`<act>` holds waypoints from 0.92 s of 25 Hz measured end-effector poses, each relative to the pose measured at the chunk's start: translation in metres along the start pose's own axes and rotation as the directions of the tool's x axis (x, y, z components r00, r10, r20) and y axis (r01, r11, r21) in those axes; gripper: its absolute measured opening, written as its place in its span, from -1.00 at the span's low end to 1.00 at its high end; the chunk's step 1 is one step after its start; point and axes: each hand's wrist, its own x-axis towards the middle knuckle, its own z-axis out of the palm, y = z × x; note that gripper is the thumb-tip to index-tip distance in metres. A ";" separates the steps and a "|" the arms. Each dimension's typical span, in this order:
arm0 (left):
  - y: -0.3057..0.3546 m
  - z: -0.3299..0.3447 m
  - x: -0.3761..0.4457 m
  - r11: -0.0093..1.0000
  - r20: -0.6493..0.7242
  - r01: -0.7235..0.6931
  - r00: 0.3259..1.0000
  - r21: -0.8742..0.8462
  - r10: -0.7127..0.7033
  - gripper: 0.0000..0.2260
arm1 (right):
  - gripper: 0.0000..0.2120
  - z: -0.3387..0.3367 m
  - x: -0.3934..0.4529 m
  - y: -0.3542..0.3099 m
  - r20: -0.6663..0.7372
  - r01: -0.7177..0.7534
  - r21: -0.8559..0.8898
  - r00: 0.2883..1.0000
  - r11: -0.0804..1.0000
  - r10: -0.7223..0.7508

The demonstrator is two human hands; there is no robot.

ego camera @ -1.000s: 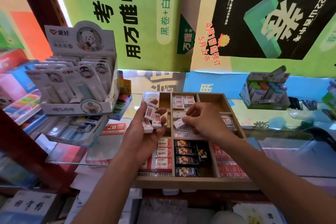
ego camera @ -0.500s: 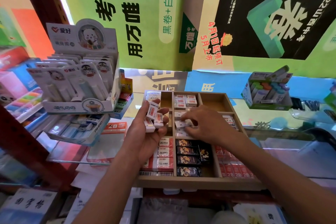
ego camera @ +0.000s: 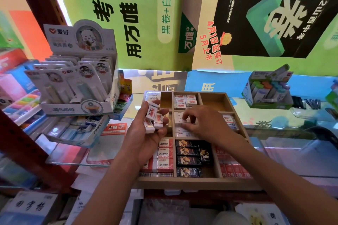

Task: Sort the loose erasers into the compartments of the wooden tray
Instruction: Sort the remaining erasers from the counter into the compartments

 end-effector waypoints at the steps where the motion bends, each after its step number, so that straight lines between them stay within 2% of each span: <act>1: 0.000 0.001 0.000 1.000 -0.007 0.003 1.000 0.002 -0.003 -0.71 | -0.80 -0.003 0.000 0.001 -0.018 -0.014 0.057 1.000 0.998 0.015; 4: 0.000 0.001 0.001 1.000 -0.016 -0.001 1.000 0.013 0.001 -0.68 | -0.92 -0.017 -0.003 -0.007 -0.202 0.000 0.360 0.976 0.933 0.078; 5: 0.000 0.000 0.001 1.000 -0.019 -0.008 1.000 0.019 0.008 -0.67 | -0.92 -0.021 -0.004 -0.017 -0.251 0.057 0.419 0.966 0.906 0.055; 7: 0.000 -0.001 0.001 0.999 -0.029 -0.011 1.000 0.035 0.012 -0.60 | -0.82 -0.026 -0.005 -0.041 -0.252 0.180 0.471 0.966 0.864 -0.064; 9: 0.001 -0.003 0.000 0.999 -0.037 0.011 0.999 0.038 -0.010 -0.54 | -0.72 -0.020 -0.005 -0.058 -0.193 0.271 0.412 0.959 0.870 -0.207; 11: 0.001 -0.005 -0.001 0.998 -0.030 0.035 0.999 0.045 -0.033 -0.52 | -0.71 -0.010 -0.003 -0.066 -0.140 0.305 0.270 0.951 0.913 -0.277; 16: 0.001 -0.001 -0.001 1.000 -0.053 0.002 0.999 0.019 -0.001 -0.54 | -0.67 -0.016 0.000 -0.058 -0.015 0.226 0.250 0.973 0.942 -0.230; 20: 0.001 0.004 -0.006 1.000 -0.015 -0.002 1.000 0.010 0.002 -0.57 | -0.70 -0.013 0.002 -0.061 -0.130 0.132 0.201 0.986 0.971 -0.108; 23: 0.001 0.005 -0.008 1.000 0.022 -0.008 1.000 0.021 0.008 -0.58 | -0.67 -0.006 -0.004 -0.067 -0.111 0.069 0.250 0.993 0.966 -0.042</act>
